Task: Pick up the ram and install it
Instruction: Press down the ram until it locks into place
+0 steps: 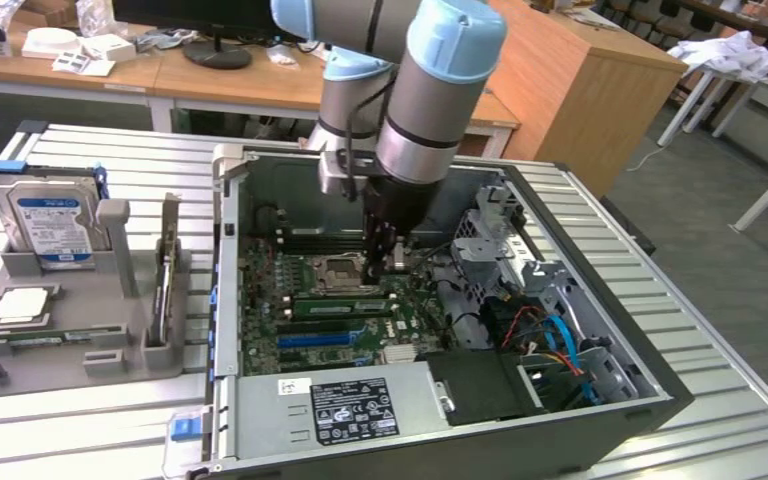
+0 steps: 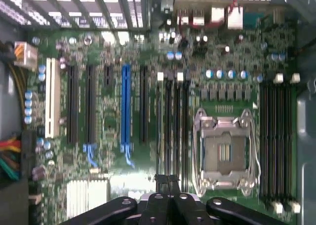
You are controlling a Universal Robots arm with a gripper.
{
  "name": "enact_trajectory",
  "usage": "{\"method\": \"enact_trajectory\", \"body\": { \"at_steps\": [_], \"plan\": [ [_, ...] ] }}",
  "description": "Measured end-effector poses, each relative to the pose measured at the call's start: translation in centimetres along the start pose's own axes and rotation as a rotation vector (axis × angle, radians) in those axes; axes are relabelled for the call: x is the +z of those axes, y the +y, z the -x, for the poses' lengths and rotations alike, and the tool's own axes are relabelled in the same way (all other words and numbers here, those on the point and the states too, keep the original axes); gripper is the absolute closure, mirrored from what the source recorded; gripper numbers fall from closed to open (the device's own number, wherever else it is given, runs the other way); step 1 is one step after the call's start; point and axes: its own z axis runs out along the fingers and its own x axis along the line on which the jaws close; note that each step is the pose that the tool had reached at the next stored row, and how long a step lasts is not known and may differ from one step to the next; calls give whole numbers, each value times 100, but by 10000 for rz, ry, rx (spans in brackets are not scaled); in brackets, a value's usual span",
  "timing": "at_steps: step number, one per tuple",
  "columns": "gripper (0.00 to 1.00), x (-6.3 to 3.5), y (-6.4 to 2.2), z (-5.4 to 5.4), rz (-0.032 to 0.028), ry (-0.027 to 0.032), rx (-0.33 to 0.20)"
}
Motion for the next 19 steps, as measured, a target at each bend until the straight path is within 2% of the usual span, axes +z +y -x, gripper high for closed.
{"method": "enact_trajectory", "body": {
  "at_steps": [11, 19],
  "plan": [
    [89, 15, 337, -3, -1, -1, 1],
    [89, 21, 487, -4, -1, -1, 1]
  ]
}}
